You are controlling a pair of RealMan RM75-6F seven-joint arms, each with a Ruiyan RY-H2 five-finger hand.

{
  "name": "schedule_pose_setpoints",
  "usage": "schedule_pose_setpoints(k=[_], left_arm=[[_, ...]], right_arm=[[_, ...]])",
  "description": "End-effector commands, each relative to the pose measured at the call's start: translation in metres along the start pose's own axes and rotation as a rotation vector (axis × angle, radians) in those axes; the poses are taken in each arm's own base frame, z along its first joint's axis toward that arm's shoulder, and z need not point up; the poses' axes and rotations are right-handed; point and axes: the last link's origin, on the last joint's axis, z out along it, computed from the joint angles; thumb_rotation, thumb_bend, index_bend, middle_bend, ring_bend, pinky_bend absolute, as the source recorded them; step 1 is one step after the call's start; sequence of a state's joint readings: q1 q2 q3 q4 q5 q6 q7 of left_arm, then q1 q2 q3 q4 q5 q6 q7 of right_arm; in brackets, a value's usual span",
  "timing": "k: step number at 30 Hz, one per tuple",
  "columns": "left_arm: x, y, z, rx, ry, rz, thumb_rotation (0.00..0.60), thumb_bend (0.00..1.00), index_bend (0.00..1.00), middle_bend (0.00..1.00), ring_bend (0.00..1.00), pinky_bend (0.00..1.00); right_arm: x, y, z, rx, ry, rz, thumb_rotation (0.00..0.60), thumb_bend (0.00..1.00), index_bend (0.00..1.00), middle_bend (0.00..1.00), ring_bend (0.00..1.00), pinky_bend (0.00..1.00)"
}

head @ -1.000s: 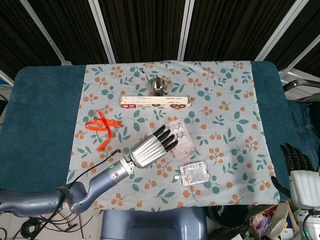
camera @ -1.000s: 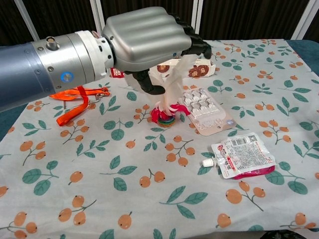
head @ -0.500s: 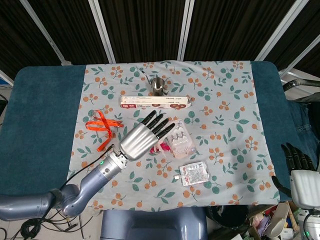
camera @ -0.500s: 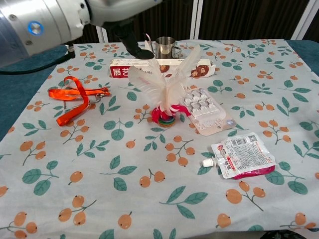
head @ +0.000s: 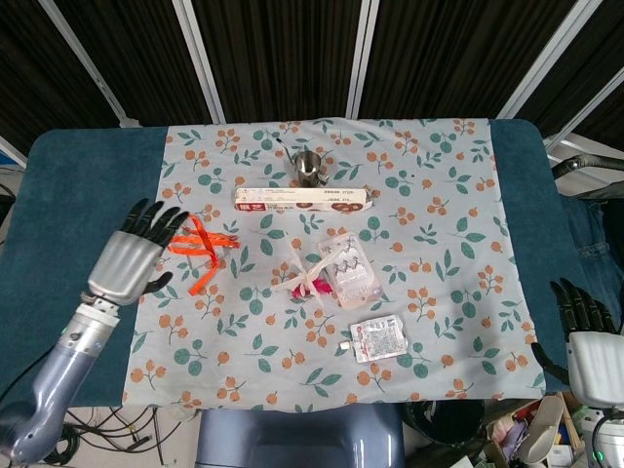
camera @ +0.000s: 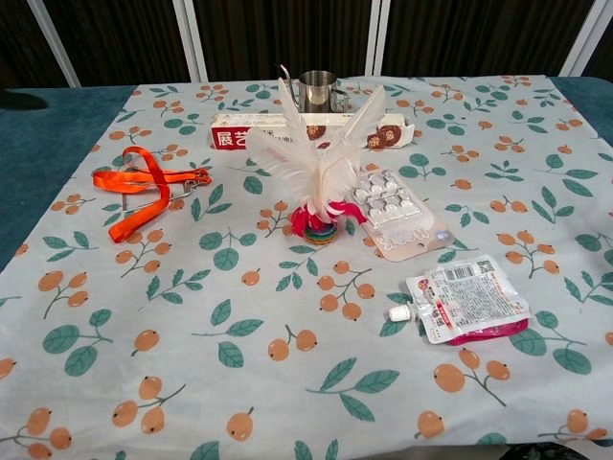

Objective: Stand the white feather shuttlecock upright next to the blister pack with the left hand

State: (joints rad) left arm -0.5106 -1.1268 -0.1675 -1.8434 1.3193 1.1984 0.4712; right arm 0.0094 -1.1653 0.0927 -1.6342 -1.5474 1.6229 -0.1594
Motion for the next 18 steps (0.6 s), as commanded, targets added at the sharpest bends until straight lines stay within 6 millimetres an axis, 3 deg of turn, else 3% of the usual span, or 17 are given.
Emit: schedule_pose_setpoints(k=[1,6,11,18], left_arm=[[-0.015,-0.070,-0.064,0.168,-0.021,-0.070,0.600,0.20,0.05,0.08,0.01,0.01],[-0.016,-0.096,-0.100,0.202,0.014,-0.105,0.600,0.20,0.05,0.08,0.01,0.01],[-0.012,-0.105,-0.129,0.188,0.071,-0.133,0.600,0.20,0.05,0.08,0.01,0.01],[-0.007,-0.117,-0.154,0.237,0.102,-0.119,0.600,0.20,0.05,0.08,0.01,0.01]], right_arm=[[0.000,0.000,0.000,0.001,0.000,-0.001,0.600,0.13,0.06,0.05,0.10,0.16],[0.000,-0.001,0.000,0.005,0.001,-0.001,0.600,0.14,0.06,0.05,0.10,0.16],[0.000,0.000,-0.001,0.004,0.003,-0.001,0.600,0.14,0.06,0.05,0.10,0.16],[0.001,0.000,-0.001,0.005,0.004,0.001,0.600,0.14,0.06,0.05,0.10,0.16]])
